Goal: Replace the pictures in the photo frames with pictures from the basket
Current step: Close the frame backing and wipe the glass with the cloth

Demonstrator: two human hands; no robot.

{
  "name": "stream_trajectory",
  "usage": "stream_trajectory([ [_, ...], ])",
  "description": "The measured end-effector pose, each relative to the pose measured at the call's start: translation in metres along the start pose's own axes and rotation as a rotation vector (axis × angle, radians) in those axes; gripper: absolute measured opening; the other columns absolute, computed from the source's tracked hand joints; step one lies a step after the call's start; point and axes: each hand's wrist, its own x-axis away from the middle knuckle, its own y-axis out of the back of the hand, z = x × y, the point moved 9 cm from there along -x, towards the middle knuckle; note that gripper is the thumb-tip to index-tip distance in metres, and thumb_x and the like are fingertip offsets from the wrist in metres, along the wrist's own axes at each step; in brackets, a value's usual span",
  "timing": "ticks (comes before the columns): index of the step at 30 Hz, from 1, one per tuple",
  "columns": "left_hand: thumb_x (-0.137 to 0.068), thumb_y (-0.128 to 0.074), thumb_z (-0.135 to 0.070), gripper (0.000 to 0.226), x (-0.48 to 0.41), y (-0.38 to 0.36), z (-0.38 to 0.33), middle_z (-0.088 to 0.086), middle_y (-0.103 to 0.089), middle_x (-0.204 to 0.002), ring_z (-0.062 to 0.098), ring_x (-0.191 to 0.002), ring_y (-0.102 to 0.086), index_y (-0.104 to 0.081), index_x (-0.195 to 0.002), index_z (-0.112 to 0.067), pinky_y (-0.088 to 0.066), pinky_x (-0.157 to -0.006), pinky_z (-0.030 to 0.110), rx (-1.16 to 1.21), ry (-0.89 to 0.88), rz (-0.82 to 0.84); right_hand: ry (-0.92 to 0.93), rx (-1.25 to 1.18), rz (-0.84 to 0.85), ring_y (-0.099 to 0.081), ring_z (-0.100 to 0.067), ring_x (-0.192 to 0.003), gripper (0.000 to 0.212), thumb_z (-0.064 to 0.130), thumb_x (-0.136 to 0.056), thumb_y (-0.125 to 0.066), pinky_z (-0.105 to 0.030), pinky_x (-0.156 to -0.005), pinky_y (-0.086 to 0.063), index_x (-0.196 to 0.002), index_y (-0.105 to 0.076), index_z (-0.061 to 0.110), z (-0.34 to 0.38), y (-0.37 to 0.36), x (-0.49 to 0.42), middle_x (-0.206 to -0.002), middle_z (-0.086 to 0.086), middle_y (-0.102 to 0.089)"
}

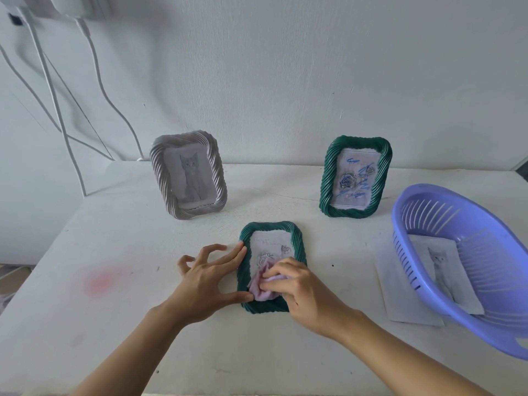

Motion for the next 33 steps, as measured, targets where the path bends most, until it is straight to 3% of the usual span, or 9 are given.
stream_trajectory([
  [7,-0.070,-0.043,-0.094,0.084,0.009,0.008,0.000,-0.047,-0.021,-0.146,-0.009,-0.135,-0.020,-0.030,-0.145,-0.059,-0.015,-0.098,0.037,0.179,0.065,-0.123,-0.060,0.010,-0.279,-0.052,-0.018,-0.116,0.044,-0.011,-0.085,-0.062,-0.031,-0.096,-0.048,-0.122,-0.069,0.013,-0.008,0.020,0.008,-0.118,0.002,-0.062],
  [10,-0.078,-0.042,-0.087,0.048,0.021,0.030,-0.007,-0.038,-0.057,-0.117,-0.007,-0.114,-0.045,-0.063,-0.106,-0.053,-0.024,-0.087,0.038,0.298,0.170,-0.360,-0.079,-0.017,-0.378,-0.053,-0.019,-0.120,0.040,-0.008,-0.087,-0.063,-0.031,-0.098,-0.049,-0.121,-0.070,0.012,-0.008,0.030,0.012,-0.119,0.001,-0.062],
  [12,-0.082,-0.036,-0.082,0.045,0.022,0.034,-0.016,-0.032,-0.063,-0.095,-0.004,-0.100,-0.054,-0.063,-0.085,-0.047,-0.027,-0.085,0.037,0.440,0.253,-0.351,-0.075,-0.042,-0.422,-0.054,-0.018,-0.120,0.035,-0.006,-0.089,-0.063,-0.030,-0.097,-0.050,-0.119,-0.070,0.011,-0.006,0.034,0.013,-0.119,0.001,-0.062],
  [15,-0.083,-0.033,-0.085,0.056,0.012,0.021,-0.034,-0.026,-0.070,-0.094,-0.005,-0.096,-0.063,-0.064,-0.097,-0.041,-0.042,-0.096,0.043,0.658,0.263,-0.188,-0.075,-0.110,-0.472,-0.057,-0.018,-0.118,0.025,0.007,-0.094,-0.062,-0.032,-0.095,-0.052,-0.117,-0.071,0.010,-0.003,0.040,0.013,-0.120,0.008,-0.059],
  [17,-0.082,-0.045,-0.081,0.051,0.009,0.021,-0.042,-0.019,-0.075,-0.096,0.003,-0.093,-0.069,-0.059,-0.105,-0.037,-0.051,-0.092,0.045,0.852,0.268,-0.180,-0.085,-0.196,-0.494,-0.058,-0.015,-0.117,0.025,0.025,-0.098,-0.060,-0.029,-0.094,-0.051,-0.116,-0.072,0.012,0.001,0.044,0.013,-0.120,0.014,-0.059],
  [20,-0.090,-0.059,-0.047,0.029,0.004,0.028,-0.057,-0.004,-0.078,-0.091,0.015,-0.085,-0.074,-0.053,-0.106,-0.023,-0.057,-0.076,0.032,1.093,0.260,-0.200,-0.098,-0.308,-0.481,-0.058,-0.014,-0.120,0.028,0.026,-0.095,-0.063,-0.028,-0.097,-0.050,-0.119,-0.072,0.013,0.004,0.047,0.011,-0.121,0.009,-0.063],
  [25,-0.101,-0.052,-0.021,0.009,0.006,0.049,-0.059,0.005,-0.078,-0.090,0.019,-0.079,-0.074,-0.054,-0.108,-0.015,-0.053,-0.062,0.023,1.242,0.224,-0.324,-0.107,-0.274,-0.453,-0.052,-0.014,-0.128,0.027,0.014,-0.094,-0.066,-0.028,-0.101,-0.048,-0.120,-0.071,0.015,-0.002,0.050,0.014,-0.132,0.006,-0.058],
  [28,-0.101,-0.051,-0.019,0.014,0.008,0.060,-0.053,0.011,-0.077,-0.095,0.023,-0.084,-0.073,-0.053,-0.114,-0.016,-0.055,-0.069,0.027,1.268,0.178,-0.314,-0.163,-0.313,-0.437,-0.052,-0.009,-0.127,0.029,0.015,-0.091,-0.070,-0.020,-0.101,-0.046,-0.120,-0.071,0.020,-0.008,0.055,0.013,-0.134,0.005,-0.054],
  [33,-0.099,-0.051,-0.024,0.017,0.019,0.084,-0.012,0.011,-0.076,-0.093,0.016,-0.076,-0.068,-0.056,-0.115,-0.019,-0.051,-0.064,0.026,1.257,0.190,-0.418,-0.199,-0.197,-0.395,-0.057,-0.006,-0.115,0.027,0.024,-0.094,-0.066,-0.037,-0.097,-0.050,-0.121,-0.068,0.023,-0.019,0.058,0.002,-0.118,0.013,-0.059],
])
